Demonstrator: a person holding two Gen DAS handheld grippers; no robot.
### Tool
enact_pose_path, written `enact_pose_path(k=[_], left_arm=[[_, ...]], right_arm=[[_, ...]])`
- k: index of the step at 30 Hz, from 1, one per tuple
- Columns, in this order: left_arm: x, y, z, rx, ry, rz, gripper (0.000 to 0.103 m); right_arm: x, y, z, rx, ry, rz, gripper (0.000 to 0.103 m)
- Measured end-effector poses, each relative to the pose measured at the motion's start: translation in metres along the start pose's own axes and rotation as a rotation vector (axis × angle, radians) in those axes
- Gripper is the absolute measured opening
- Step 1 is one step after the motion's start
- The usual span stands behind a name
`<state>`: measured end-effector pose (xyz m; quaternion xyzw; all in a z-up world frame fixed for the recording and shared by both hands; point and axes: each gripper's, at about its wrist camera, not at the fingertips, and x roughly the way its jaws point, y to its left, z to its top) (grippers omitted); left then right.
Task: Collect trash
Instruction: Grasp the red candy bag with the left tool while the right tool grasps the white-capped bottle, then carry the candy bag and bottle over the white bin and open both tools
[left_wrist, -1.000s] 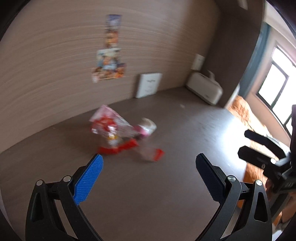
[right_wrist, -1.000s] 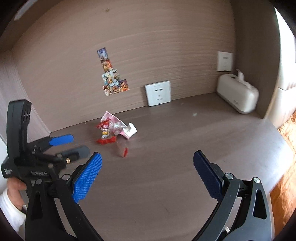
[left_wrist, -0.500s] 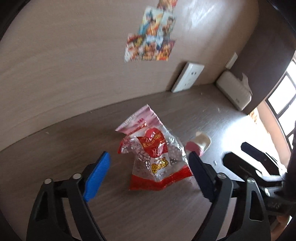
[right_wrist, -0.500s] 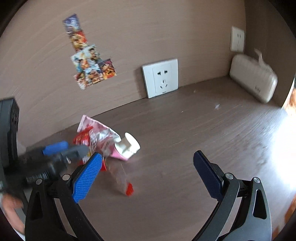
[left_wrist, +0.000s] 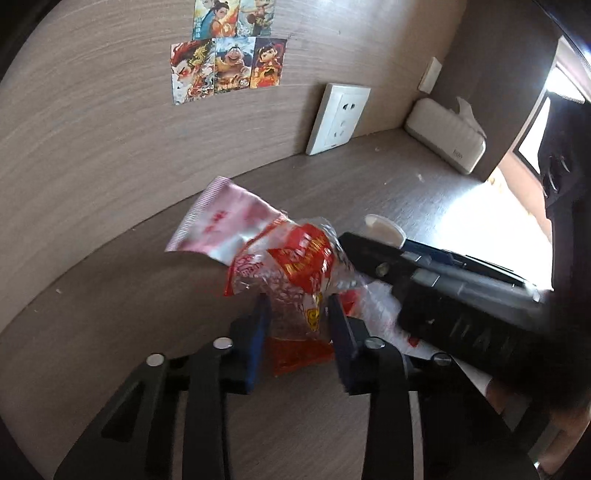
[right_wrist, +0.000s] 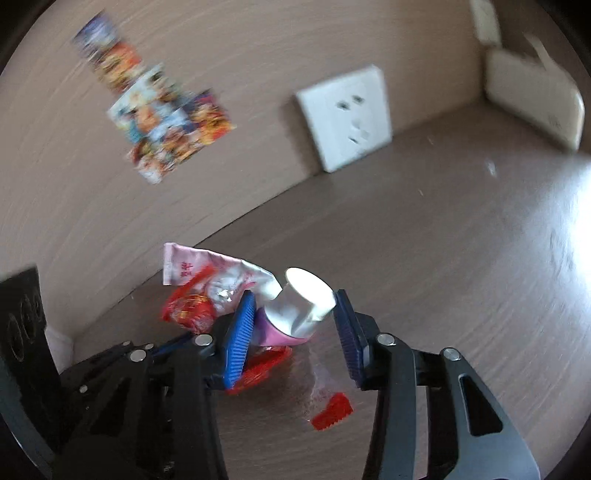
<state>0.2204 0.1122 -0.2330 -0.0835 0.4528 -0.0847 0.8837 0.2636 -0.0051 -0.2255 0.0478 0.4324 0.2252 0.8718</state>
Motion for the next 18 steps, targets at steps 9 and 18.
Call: enact_pose_path(k=[9,18], left_arm=[[-0.029,0.004,-0.004,-0.028,-0.039,-0.033,0.013],[-0.081,-0.031,-0.006,0.036,-0.085,-0.061,0.013]], right_arm=[[-0.044,-0.013,0.0,0.038,-0.079,0.107,0.033],[-0.116,-0.04,0.006,0.017,-0.177,0.042,0.032]])
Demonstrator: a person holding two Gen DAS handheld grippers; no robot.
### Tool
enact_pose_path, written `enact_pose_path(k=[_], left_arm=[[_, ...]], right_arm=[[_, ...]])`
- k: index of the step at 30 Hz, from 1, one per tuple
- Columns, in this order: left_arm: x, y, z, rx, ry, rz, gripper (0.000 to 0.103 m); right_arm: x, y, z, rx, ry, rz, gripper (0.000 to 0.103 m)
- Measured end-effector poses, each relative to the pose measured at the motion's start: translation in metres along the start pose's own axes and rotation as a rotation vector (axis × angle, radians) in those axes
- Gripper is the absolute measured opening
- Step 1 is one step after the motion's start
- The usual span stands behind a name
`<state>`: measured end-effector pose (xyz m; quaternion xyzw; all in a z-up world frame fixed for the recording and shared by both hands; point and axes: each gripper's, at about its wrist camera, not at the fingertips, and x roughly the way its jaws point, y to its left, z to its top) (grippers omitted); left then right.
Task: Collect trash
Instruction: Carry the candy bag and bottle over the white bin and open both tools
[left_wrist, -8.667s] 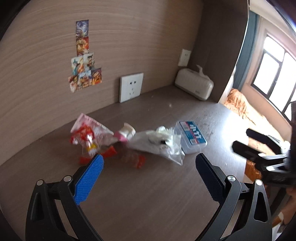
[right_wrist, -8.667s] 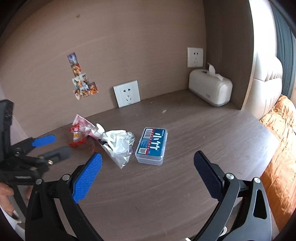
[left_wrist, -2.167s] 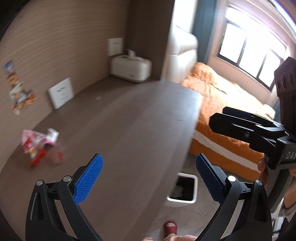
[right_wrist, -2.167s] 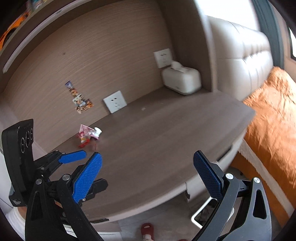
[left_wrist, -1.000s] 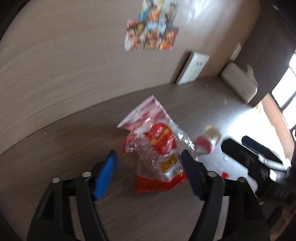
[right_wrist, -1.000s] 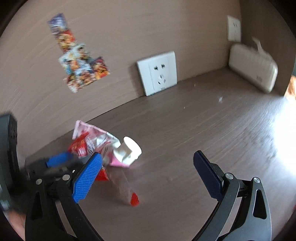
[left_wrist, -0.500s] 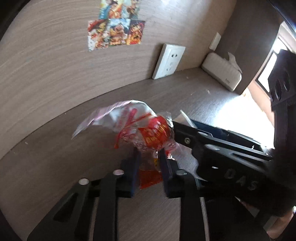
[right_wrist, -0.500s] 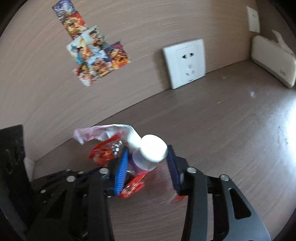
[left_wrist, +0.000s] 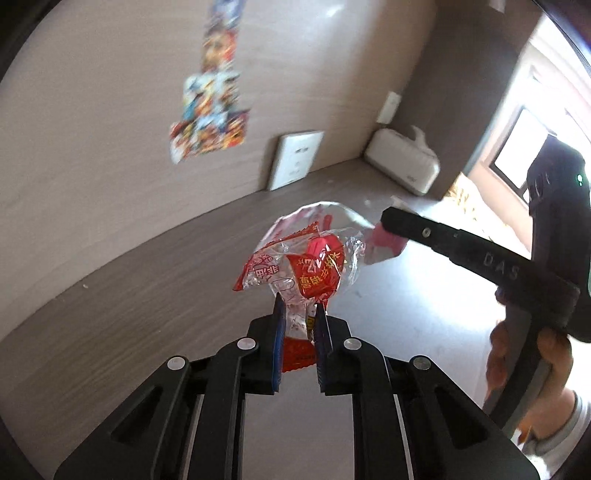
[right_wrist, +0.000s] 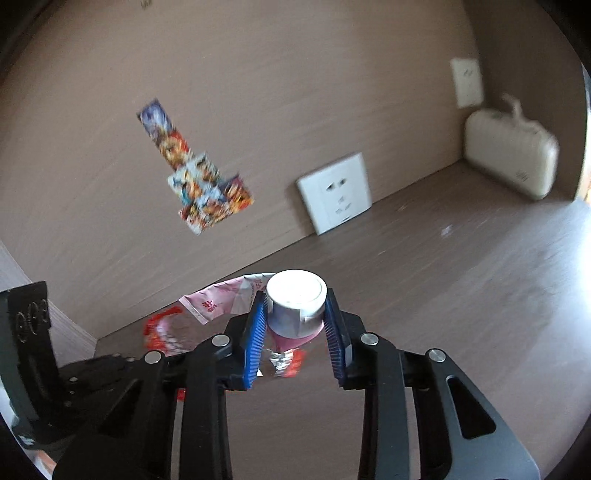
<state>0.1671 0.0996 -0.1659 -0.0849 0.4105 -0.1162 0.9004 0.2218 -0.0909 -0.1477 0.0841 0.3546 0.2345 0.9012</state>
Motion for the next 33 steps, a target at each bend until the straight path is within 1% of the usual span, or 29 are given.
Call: enact_pose_path(k=[2,4,5,8,10,15,19,23,27,33], left_arm=[[-0.008,-0.016,0.0,0.042,-0.004,0.007,0.013],[-0.015,-0.031,0.001,0.069,-0.004,-0.013,0.013],[-0.016,-0.039,0.002,0.079,-0.006,-0.02,0.013],[-0.021,-0.067,0.005,0.122,-0.008,-0.047,0.013],[-0.022,-0.088,0.007,0.154,-0.009,-0.068,0.013],[-0.018,-0.145,0.009,0.223,-0.009,-0.125,0.013],[-0.01,-0.197,0.008,0.282,0.008,-0.184,0.013],[-0.003,-0.248,-0.004,0.334,0.037,-0.245,0.013],[0.011,-0.3,-0.021,0.387,0.082,-0.303,0.013],[0.035,-0.366,-0.049,0.459,0.159,-0.378,0.013]], right_arm=[[-0.024,-0.009,0.001,0.003,-0.025,-0.025,0.032],[-0.046,-0.019,0.001,0.008,-0.047,-0.047,0.032],[-0.051,-0.024,0.001,0.007,-0.053,-0.057,0.032],[-0.083,-0.038,0.0,-0.002,-0.083,-0.108,0.032],[-0.103,-0.049,-0.004,-0.004,-0.1,-0.144,0.032],[-0.149,-0.086,-0.015,0.038,-0.135,-0.22,0.032],[-0.188,-0.119,-0.027,0.065,-0.16,-0.291,0.032],[-0.226,-0.15,-0.042,0.087,-0.174,-0.362,0.032],[-0.261,-0.182,-0.062,0.121,-0.174,-0.433,0.032],[-0.297,-0.227,-0.092,0.18,-0.149,-0.516,0.032]])
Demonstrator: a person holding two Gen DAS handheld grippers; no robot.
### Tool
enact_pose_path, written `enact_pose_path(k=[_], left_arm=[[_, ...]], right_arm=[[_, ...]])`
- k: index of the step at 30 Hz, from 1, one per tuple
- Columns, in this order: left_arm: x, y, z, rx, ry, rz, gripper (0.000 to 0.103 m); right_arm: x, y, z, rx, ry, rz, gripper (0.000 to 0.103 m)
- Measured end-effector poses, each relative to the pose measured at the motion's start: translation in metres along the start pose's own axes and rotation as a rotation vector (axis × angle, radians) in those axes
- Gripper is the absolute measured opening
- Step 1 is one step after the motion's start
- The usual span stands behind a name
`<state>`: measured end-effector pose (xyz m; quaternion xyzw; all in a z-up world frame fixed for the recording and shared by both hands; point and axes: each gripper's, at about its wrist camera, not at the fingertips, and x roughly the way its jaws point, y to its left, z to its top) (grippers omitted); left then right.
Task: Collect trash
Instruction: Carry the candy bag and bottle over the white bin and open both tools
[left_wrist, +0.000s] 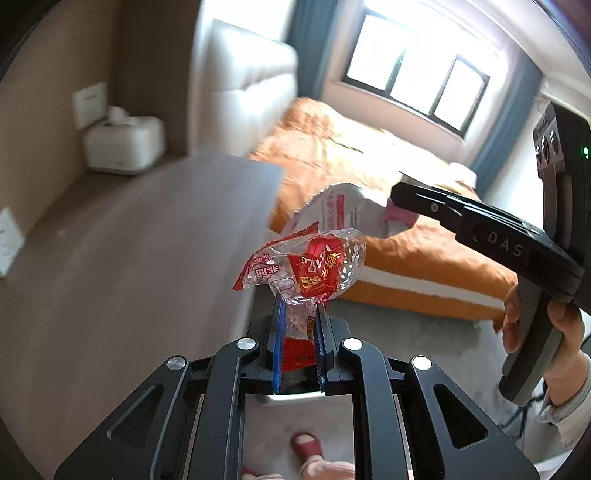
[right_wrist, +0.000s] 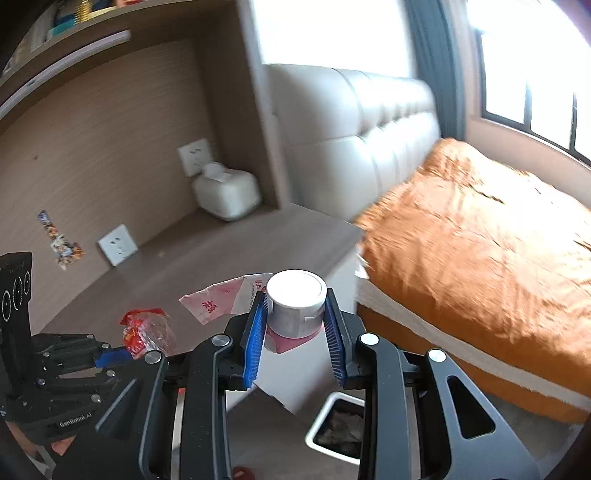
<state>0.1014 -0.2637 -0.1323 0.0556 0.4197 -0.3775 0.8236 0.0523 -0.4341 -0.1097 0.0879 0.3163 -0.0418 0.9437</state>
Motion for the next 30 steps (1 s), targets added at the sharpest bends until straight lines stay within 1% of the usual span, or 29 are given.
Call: enact_pose_path(k=[7,13,15,19,22,27,30], left_arm=[[0.06,-0.037,-0.006,0.041,0.097,-0.072,0.013],[0.111,-0.054,-0.022,0.063,0.173,-0.127,0.013],[0.126,-0.056,-0.028,0.067,0.194,-0.14,0.013],[0.169,-0.061,-0.047,0.058,0.242,-0.179,0.013],[0.203,-0.061,-0.06,0.062,0.268,-0.187,0.013],[0.263,-0.051,-0.085,0.049,0.313,-0.195,0.014],[0.299,-0.041,-0.107,0.045,0.34,-0.195,0.014]], right_arm=[[0.006,-0.046,-0.031,0.041,0.072,-0.073,0.032],[0.029,-0.076,-0.062,0.07,0.155,-0.121,0.032],[0.041,-0.084,-0.073,0.079,0.183,-0.129,0.032],[0.066,-0.098,-0.095,0.087,0.228,-0.141,0.032],[0.087,-0.106,-0.114,0.088,0.25,-0.151,0.032],[0.138,-0.121,-0.153,0.105,0.313,-0.146,0.032],[0.165,-0.123,-0.175,0.098,0.347,-0.14,0.032]])
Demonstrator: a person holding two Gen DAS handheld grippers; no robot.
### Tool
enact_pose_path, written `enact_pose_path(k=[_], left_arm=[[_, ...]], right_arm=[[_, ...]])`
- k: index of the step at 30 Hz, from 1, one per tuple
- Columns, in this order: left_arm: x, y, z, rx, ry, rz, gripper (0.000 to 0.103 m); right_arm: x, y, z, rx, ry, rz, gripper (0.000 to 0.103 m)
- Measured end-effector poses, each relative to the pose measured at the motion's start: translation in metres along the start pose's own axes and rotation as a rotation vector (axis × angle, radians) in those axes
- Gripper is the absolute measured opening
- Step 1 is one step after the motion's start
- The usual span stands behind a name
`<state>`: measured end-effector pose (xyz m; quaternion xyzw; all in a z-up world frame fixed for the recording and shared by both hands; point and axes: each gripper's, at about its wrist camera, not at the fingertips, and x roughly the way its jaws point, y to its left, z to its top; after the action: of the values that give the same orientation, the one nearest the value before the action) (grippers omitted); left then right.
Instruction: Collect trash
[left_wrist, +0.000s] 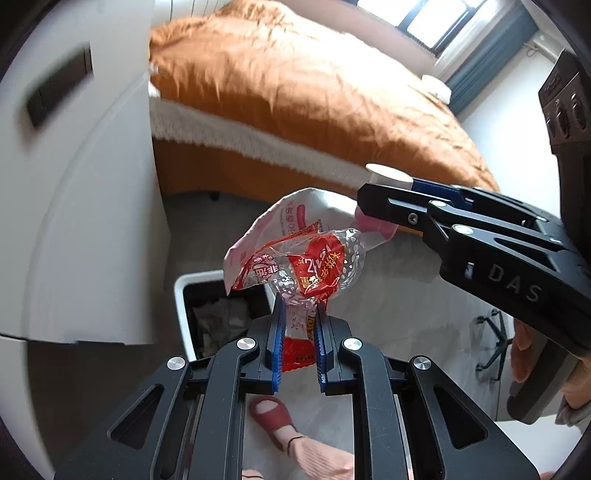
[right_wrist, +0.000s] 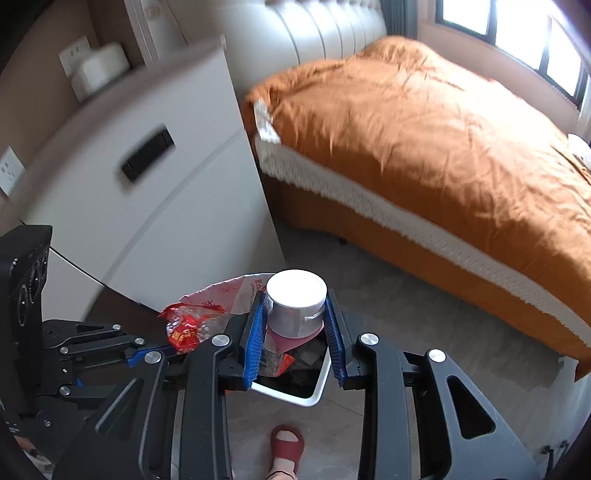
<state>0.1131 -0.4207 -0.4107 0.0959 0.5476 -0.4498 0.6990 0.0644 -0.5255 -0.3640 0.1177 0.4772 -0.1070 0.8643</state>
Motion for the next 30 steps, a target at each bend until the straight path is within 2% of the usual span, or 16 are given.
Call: enact_pose_path(k=[6,7,8,10,13,14,21,30], left_arm=[[0.073,0.032,-0.024,-0.02,0.062,0.005,0.016],[0.079,0.035,-0.026,-0.024,0.07,0.005,0.024],[0.087,0.039,-0.029,-0.034,0.08,0.008,0.053],[0.096,0.045,-0.033,-0.057,0.083,0.025,0.098],[0.105,0.051,-0.038,-0.069,0.09,0.052,0.098],[0.105,0.052,-0.039,-0.069,0.091,0.059,0.098],[0.103,0.058,-0.04,-0.069,0.093,0.085,0.098],[0.069,0.058,-0.027,-0.065,0.056,0.112,0.098]], right_arm=[[0.067,0.005,-0.026,-0.02,0.083,0.012,0.032],[0.076,0.005,-0.03,-0.021,0.091,0.01,0.035],[0.084,0.005,-0.033,-0.019,0.103,0.017,0.058],[0.095,0.004,-0.038,-0.02,0.104,0.003,0.095],[0.109,0.004,-0.042,-0.037,0.134,-0.009,0.095],[0.11,0.004,-0.042,-0.035,0.134,-0.017,0.098],[0.108,0.006,-0.04,-0.045,0.119,-0.024,0.098],[0.085,0.007,-0.027,-0.022,0.091,-0.017,0.098]])
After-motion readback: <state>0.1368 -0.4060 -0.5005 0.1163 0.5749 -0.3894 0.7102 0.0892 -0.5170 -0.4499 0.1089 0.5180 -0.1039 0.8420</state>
